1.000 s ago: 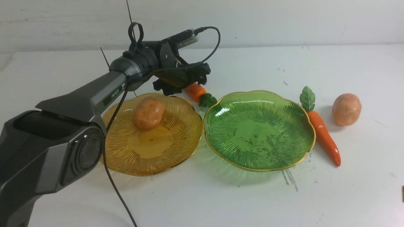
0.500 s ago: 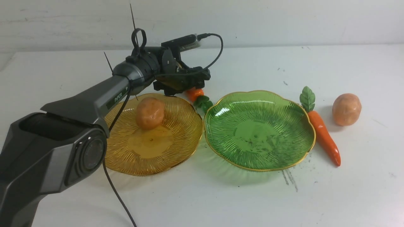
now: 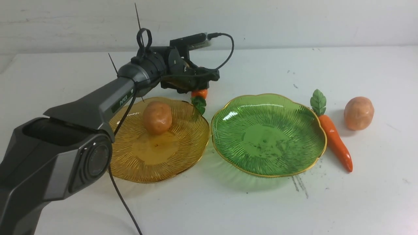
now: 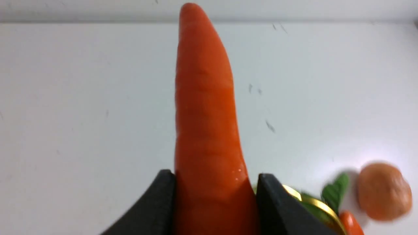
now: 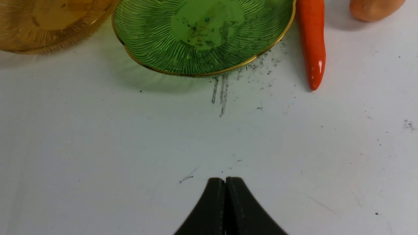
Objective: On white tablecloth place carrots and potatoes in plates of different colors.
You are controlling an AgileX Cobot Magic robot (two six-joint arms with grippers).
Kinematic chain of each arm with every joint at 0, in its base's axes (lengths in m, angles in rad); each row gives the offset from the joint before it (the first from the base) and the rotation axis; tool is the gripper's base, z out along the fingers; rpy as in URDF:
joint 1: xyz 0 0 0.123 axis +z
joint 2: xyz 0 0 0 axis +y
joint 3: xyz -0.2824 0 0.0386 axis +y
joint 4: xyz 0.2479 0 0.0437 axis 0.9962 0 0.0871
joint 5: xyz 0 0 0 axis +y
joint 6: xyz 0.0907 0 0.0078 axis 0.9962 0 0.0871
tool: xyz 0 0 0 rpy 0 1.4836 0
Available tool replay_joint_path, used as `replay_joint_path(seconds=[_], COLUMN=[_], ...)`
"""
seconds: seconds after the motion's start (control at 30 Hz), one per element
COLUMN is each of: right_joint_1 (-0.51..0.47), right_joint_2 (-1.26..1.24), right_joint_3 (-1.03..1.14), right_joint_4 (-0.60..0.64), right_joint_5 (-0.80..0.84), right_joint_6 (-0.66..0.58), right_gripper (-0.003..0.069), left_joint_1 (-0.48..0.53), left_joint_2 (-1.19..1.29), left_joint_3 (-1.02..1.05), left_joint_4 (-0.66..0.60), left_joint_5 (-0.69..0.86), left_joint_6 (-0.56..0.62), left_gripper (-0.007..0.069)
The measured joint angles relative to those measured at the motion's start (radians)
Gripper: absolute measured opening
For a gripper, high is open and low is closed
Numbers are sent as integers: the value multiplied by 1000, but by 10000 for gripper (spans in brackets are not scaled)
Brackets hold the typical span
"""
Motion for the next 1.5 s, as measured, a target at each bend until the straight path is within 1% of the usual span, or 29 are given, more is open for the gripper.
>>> replay_joint_path(seconds=[0.1, 0.17, 0.27, 0.37, 0.47, 0.6, 0.67, 0.73, 0.8, 0.97, 1.03, 1.1, 1.13, 1.2, 1.27, 1.33, 1.4, 1.43, 1.5], right_joint_1=[0, 0, 0, 0, 0, 0, 0, 0, 0, 0, 0, 0, 0, 0, 0, 0, 0, 0, 0], right_joint_2=[0, 0, 0, 0, 0, 0, 0, 3, 18, 86, 153, 232, 258, 320, 414, 481, 550, 588, 673], right_joint_3=[0, 0, 0, 0, 0, 0, 0, -1, -21, -97, -154, -221, -248, -286, -347, -384, -428, -449, -492], right_joint_4=[-1, -1, -1, -7, -42, -133, -182, -217, -246, -273, -283, -290, -290, -289, -276, -260, -236, -225, -206], right_joint_5=[0, 0, 0, -1, -9, -33, -38, -36, -11, 62, 114, 160, 173, 200, 232, 242, 243, 242, 226], right_joint_6=[0, 0, 0, 0, 22, 114, 173, 219, 249, 274, 277, 265, 253, 232, 186, 149, 111, 96, 72], right_gripper=[-15, -15, -15, -15, -15, -15, -15, -15, -15, -15, -15, -15, -15, -15, -15, -15, -15, -15, -15], left_joint_1=[-13, -45, -87, -159, -219, -272, -289, -300, -310, -310, -310, -310, -310, -310, -310, -310, -310, -310, -310], left_joint_2=[-29, -33, -26, 6, 40, 58, 60, 60, 63, 61, 57, 47, 41, 20, -16, -57, -135, -180, -259], left_joint_3=[-36, -42, -29, -7, 14, 70, 103, 130, 156, 162, 163, 164, 164, 166, 167, 167, 167, 167, 191], left_joint_4=[-16, -23, -23, -21, 6, 82, 121, 150, 171, 167, 165, 161, 161, 160, 159, 159, 167, 179, 203], left_joint_5=[174, 225, 246, 256, 258, 258, 258, 258, 259, 259, 259, 258, 258, 259, 259, 259, 259, 259, 258], left_joint_6=[41, 82, 127, 166, 173, 145, 126, 112, 80, 53, 48, 45, 45, 45, 45, 47, 69, 77, 83], left_gripper=[254, 253, 254, 254, 254, 262, 279, 308, 372, 512, 563, 592, 587, 550, 456, 331, 122, 62, 17])
